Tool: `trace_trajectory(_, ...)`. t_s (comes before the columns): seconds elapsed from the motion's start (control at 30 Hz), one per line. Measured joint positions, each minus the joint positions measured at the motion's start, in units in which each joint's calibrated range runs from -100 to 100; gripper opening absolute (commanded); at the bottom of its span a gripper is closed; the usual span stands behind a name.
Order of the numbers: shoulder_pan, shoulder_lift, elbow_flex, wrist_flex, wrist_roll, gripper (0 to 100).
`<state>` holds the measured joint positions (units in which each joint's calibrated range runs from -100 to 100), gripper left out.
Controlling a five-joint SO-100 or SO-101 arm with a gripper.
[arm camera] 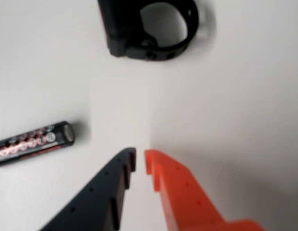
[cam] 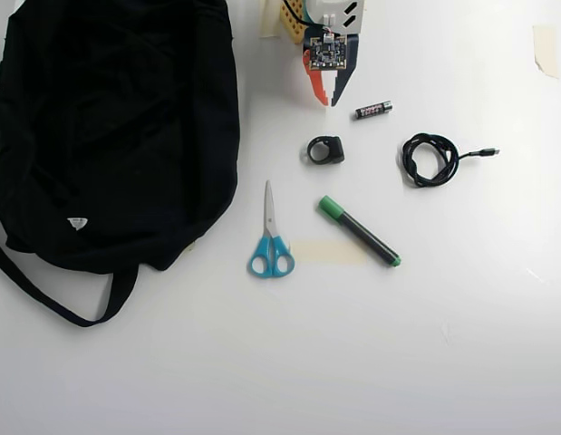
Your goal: Put the green marker into the black bag
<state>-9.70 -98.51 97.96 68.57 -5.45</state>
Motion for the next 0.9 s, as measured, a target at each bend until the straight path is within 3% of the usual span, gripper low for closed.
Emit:
trace_trajectory(0.73,0.0,0.0,0.0,0.0,-0.24,3)
trace_trajectory(0.9,0.0,0.0,0.08,-4.98,-0.24,3)
